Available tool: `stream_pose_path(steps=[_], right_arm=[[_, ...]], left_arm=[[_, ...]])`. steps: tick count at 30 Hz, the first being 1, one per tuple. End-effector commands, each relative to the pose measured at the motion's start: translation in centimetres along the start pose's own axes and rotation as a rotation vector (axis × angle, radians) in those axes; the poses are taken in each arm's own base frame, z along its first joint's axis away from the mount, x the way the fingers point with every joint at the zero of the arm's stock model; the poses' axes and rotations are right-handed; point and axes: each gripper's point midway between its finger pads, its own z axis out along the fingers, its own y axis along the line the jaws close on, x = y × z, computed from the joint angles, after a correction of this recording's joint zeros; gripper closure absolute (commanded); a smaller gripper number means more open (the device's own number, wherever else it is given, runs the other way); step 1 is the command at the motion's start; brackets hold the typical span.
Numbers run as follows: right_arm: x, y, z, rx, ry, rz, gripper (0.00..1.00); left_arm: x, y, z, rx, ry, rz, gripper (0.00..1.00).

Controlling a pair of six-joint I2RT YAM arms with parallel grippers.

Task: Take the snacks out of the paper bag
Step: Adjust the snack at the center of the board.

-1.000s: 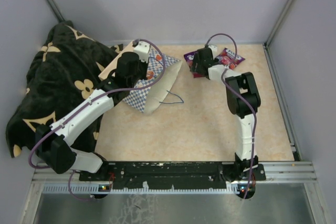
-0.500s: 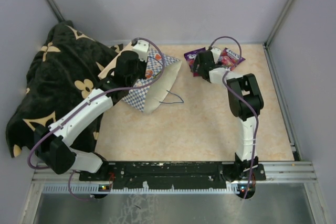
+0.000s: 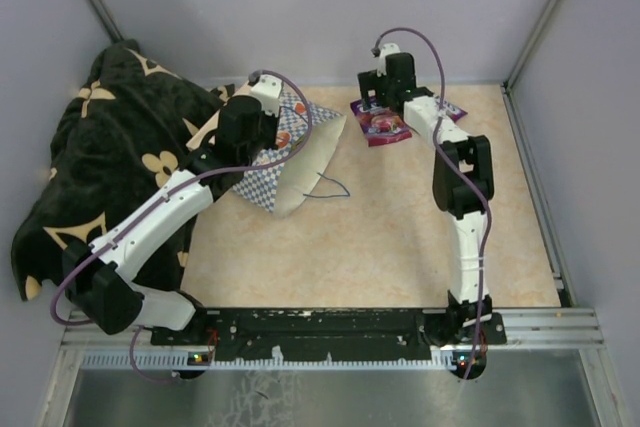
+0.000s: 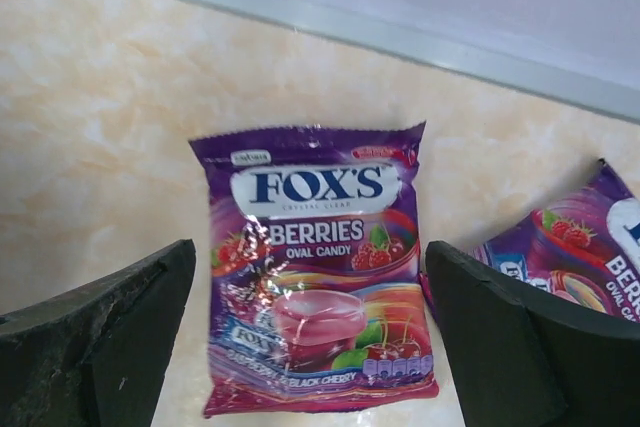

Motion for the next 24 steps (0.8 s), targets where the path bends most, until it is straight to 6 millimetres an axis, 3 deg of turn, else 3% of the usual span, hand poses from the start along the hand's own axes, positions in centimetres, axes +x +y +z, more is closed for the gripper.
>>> stream_pose_path(steps=[1,8,11,19,24], right_arm=[[5.7,-0.2,2.5,-0.047,0.15,-0.139,0.01],[9.4,1.0,3.6,-0.098,0.216,-0.093,0.01],[9.8,0.9,3.3,-0.067,0.22,-0.054,0.01],[10.7,-1.7,1.4,0.186,0.289,0.111,0.01],[10.3,-1.5,0.1,0.222,0.274,0.244,0.01]], left_arm=[[-2.9,1.0,-1.0,-0.016,-0.073,-0.016,0.96],[-3.2,0.9,-1.0,-0.012,-0.081,-0.012,0.96],[-3.2,0.8,-1.0,-0.008,-0.083,-0.015,0.95],[-2.6,0.7,-1.2,-0.003,-0.07,-0.025,0.95],[-2.6,0.9,-1.5,-0.007,-0.075,-0.032,0.95]])
